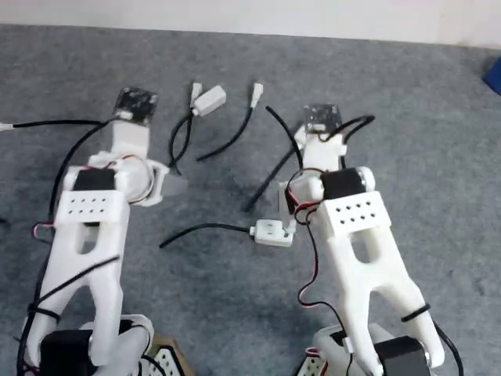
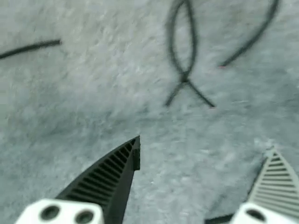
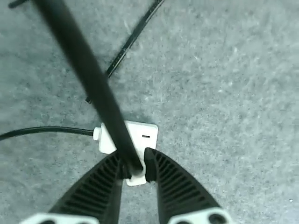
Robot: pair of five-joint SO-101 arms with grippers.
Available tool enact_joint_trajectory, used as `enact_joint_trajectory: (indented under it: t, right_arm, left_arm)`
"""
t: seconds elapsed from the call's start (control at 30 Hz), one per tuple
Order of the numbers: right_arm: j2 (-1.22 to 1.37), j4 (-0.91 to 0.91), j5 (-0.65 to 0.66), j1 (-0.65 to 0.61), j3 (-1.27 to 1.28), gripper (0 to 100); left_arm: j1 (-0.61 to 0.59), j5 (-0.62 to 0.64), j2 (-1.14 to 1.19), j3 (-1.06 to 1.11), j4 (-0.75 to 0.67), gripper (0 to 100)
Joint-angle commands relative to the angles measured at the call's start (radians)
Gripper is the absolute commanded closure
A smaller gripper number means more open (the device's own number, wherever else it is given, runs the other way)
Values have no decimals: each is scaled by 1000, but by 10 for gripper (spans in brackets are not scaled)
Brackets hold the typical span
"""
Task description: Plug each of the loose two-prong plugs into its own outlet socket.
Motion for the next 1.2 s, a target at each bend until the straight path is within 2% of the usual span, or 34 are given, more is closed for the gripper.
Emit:
enact_joint_trajectory:
  t: [0.0, 0.13, 0.33, 0.9, 1.17]
  right_arm:
    - [-16, -35, -25, 7, 8, 991]
    - [-16, -35, -52, 12, 8, 991]
    - [-10, -33, -54, 12, 7, 991]
    - [-5, -162, -48, 15, 97, 991]
    - [-5, -191, -11, 105, 133, 991]
  left_arm:
    - [-64, -11, -10, 59, -103, 611]
    - [-93, -12, -10, 136, -207, 611]
    - [-91, -12, -10, 194, -279, 611]
    - [-120, -12, -12, 199, -276, 611]
    - [-120, -12, -12, 199, -276, 611]
